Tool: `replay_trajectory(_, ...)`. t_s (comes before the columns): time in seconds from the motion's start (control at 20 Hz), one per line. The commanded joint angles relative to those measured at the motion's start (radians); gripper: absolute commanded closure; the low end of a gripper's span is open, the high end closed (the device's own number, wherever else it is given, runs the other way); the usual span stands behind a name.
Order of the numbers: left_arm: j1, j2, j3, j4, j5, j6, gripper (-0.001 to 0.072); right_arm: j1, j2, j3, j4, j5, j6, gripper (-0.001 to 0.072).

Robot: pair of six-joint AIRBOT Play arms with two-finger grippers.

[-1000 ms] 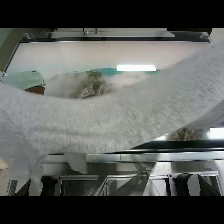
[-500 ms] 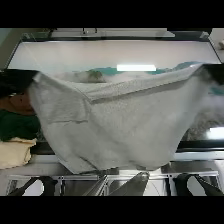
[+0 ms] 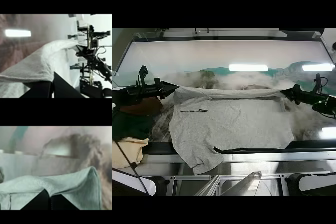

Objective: Fold the shirts.

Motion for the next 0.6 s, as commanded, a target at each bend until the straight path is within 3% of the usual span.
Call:
replay_trajectory(0.0,-0.003,-0.11,0.153,0.092,0.005,-0.093,0.0696,0.002,-0.143,0.135,0.03,0.054,0.009,0.07)
replay_trajectory(0.25,-0.003,-0.115,0.255,0.224,-0.058,-0.189,0.0695,0.001,-0.149,0.211,-0.001,0.102,0.036,0.07)
replay_trajectory(0.55,-0.016,-0.115,0.256,0.359,-0.15,-0.251,0.0696,-0.028,-0.149,0.211,-0.211,0.126,0.111,0.07)
